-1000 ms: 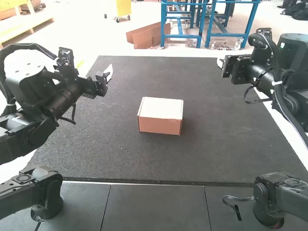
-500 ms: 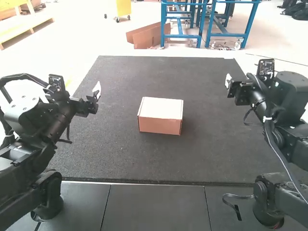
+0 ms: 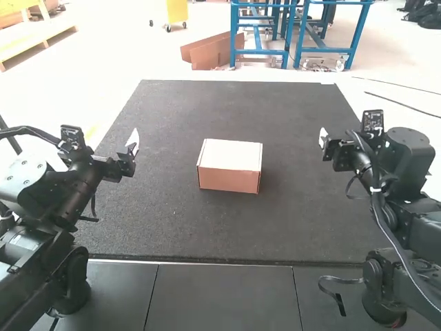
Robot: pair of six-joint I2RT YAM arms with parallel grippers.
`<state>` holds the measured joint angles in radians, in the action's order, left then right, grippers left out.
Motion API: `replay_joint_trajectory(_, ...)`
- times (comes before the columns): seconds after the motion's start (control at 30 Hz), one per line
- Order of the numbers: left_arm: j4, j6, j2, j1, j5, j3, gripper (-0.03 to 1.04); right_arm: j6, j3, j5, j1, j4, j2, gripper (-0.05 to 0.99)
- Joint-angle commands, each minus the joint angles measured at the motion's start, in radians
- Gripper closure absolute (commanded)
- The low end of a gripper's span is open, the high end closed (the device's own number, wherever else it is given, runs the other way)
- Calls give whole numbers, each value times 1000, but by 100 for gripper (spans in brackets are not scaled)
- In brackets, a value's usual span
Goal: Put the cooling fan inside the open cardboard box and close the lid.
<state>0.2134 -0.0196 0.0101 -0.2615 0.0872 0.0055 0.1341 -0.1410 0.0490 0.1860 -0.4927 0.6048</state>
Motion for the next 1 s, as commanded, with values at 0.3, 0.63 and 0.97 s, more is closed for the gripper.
replay_joint_trajectory(0.3, -209, -33, -12, 30, 19, -6, 5, -64, 103, -60, -79, 80, -218, 2)
replay_joint_trajectory(0.63, -221, -33, -10, 30, 22, -7, 4, -93, 139, -49, -88, 361, -563, 2)
replay_joint_trajectory(0.97, -223, -33, -10, 30, 22, -7, 4, -79, 141, -37, -135, 488, -603, 2)
